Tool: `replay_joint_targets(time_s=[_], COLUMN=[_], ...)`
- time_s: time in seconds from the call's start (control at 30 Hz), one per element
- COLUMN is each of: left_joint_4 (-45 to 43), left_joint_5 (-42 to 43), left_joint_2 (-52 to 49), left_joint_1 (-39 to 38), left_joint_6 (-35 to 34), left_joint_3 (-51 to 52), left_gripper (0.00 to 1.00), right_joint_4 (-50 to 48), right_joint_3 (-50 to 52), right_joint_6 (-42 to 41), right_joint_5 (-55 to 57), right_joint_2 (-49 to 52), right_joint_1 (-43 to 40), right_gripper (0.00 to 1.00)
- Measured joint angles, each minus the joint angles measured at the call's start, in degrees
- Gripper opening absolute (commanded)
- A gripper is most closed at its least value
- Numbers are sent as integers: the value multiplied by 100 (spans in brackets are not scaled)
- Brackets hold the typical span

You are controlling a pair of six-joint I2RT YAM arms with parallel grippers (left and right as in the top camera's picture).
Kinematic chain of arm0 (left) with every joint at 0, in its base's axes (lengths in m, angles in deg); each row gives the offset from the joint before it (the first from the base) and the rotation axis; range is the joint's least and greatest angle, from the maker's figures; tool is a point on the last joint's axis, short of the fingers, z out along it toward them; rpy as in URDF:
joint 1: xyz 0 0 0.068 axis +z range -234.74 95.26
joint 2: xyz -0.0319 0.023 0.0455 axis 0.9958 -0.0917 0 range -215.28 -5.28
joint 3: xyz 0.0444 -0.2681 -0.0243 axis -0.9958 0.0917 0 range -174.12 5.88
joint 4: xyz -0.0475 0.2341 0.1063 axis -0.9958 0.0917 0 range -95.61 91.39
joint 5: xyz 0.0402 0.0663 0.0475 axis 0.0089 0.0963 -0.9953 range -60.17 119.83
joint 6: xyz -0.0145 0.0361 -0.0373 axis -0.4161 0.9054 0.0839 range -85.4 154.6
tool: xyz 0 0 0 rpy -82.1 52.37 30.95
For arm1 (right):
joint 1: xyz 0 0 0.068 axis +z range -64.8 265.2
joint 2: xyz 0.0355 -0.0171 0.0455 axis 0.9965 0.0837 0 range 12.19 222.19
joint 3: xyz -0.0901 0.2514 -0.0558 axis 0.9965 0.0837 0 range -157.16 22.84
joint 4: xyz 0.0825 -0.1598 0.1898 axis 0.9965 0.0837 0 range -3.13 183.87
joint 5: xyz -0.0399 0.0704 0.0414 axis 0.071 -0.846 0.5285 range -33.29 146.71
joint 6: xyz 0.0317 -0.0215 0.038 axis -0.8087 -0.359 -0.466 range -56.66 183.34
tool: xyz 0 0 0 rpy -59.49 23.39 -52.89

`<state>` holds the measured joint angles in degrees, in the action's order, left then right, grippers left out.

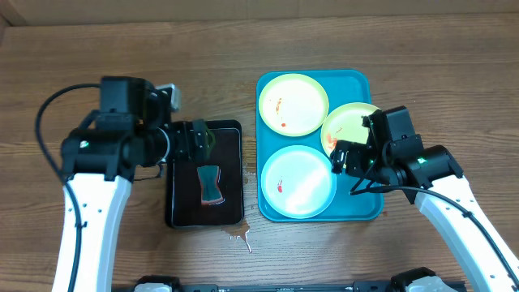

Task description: Clean dirty plates on tray and stack at the side

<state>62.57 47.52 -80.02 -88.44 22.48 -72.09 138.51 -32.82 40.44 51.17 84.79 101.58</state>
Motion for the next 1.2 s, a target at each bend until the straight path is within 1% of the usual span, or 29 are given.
replay_joint_targets(time_s=[0.07,0.1,0.13,0.3,0.4,0.43,0.5,0.53,0.63,0.7,0.73,0.9,0.93,1.0,1.07,1.13,1.2], left_joint_4=[26,-42,-264,-621,-627,-638,-669,-697,-802,-907,-938,-973,-953,-855,-691,-638,-621], left_joint_5=[-240,-409,-514,-671,-907,-990,-1088,-1134,-1224,-1239,-1241,-1239,-1239,-1237,-1224,-1207,-1198], left_joint_2=[-114,-260,-481,-1274,-1810,-1978,-2275,-2444,-2813,-2957,-3001,-3018,-3018,-3018,-3016,-3005,-3005], left_joint_1=[-127,-219,-308,-555,-708,-745,-769,-774,-774,-774,-774,-774,-774,-774,-774,-774,-774], left_joint_6=[-125,-278,-442,-765,-999,-1093,-1196,-1259,-1357,-1386,-1392,-1340,-1311,-1213,-1113,-1102,-1064], left_joint_3=[133,343,623,1099,1178,1187,1189,1189,1202,1202,1202,1202,1200,1174,1113,1075,1054], left_gripper=[85,79,77,66,51,45,29,24,16,10,4,4,9,28,41,46,45], right_joint_4=[-111,-186,-234,-249,-157,-125,-72,-52,4,57,83,153,149,144,107,31,-44], right_joint_3=[0,0,0,0,0,0,0,0,0,0,0,0,0,0,0,0,0], right_joint_6=[-28,-48,-66,-85,-94,-87,-87,-94,-105,-111,-105,-107,-105,-107,-105,-107,-107], right_joint_5=[96,144,179,216,219,219,238,245,299,374,431,507,498,470,444,439,426], right_joint_2=[0,0,0,0,0,0,-2,0,0,0,9,365,487,737,951,1097,1150], right_joint_1=[-2,0,-2,0,0,0,-2,0,-2,-2,-2,0,0,-2,0,0,0], right_gripper=[98,97,97,95,91,89,87,85,77,76,76,78,78,78,79,80,80])
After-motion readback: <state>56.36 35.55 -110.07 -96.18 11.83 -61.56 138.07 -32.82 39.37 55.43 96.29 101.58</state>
